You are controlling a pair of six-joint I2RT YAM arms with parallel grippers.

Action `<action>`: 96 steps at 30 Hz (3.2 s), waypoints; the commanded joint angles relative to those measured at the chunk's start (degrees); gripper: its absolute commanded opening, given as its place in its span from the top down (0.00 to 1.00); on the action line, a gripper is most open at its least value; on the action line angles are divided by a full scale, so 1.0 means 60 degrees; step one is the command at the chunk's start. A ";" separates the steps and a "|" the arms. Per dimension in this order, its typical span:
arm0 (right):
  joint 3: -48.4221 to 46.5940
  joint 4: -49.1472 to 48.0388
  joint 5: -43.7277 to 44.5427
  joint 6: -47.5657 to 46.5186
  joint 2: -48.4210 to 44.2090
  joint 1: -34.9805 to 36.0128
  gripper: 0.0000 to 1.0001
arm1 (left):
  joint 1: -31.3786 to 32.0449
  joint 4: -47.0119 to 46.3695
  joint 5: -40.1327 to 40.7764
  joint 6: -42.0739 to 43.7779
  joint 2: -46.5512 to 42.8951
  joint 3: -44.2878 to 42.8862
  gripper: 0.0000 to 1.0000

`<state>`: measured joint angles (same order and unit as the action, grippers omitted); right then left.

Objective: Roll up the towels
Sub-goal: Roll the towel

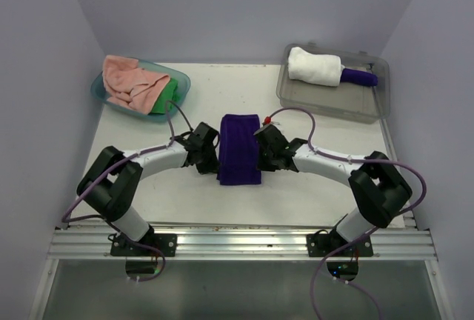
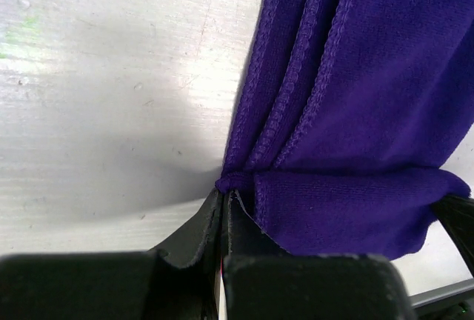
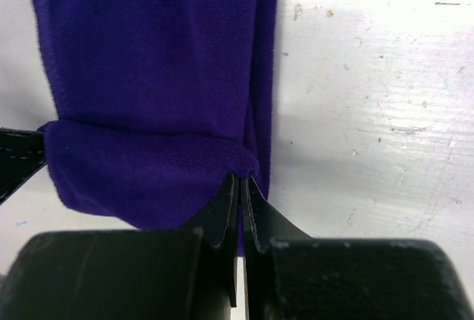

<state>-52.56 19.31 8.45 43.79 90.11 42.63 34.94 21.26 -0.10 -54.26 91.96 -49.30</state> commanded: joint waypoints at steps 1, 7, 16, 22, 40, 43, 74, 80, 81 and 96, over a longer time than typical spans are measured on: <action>-0.0294 0.0004 0.0642 -0.0048 0.0173 -0.0103 1.00 | -0.0110 -0.0495 0.0295 0.0371 0.0316 -0.0104 1.00; -0.0191 0.0049 0.1097 0.0026 0.0539 -0.0191 1.00 | -0.0110 -0.0569 0.0236 0.0547 0.0289 -0.0236 1.00; -0.0293 0.0209 0.0760 -0.0091 -0.0249 -0.0191 0.62 | -0.0096 0.0192 0.0280 0.0898 -0.0749 -0.0704 0.67; -0.0440 0.0516 0.0701 -0.0311 -0.1027 -0.0191 0.42 | -0.0081 0.1070 0.0631 0.0914 -0.1279 -0.1027 0.64; -0.0850 -0.0755 -0.0689 -0.0340 0.0435 0.0102 0.80 | 0.0183 0.0574 0.0720 0.0679 -0.0109 -0.1202 0.65; -0.0967 -0.0772 -0.0632 -0.0297 0.1255 0.0116 0.82 | 0.0197 0.0573 0.0749 0.0767 0.0199 -0.1319 0.64; -0.0220 -0.0743 -0.0016 0.0231 0.2385 -0.0030 0.84 | -0.1487 0.0590 0.0079 0.0827 -0.2758 0.0159 0.41; -0.0323 -0.0699 -0.0060 0.0187 0.2414 -0.0045 0.84 | -0.0113 -0.1359 -0.1432 0.0519 -0.2628 0.0526 0.46; -0.0337 -0.0699 -0.0075 0.0187 0.2414 -0.0030 0.84 | 0.0238 -0.1433 -0.1492 0.0445 -0.2337 0.0482 0.46; 0.1302 -0.1182 -0.1011 0.0348 0.0892 0.0291 0.84 | -0.0154 -0.1920 -0.1273 0.0664 0.0186 0.0073 0.49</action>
<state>-49.10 4.95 4.67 45.56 95.81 42.98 34.85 10.11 -8.82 -50.63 91.90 -46.92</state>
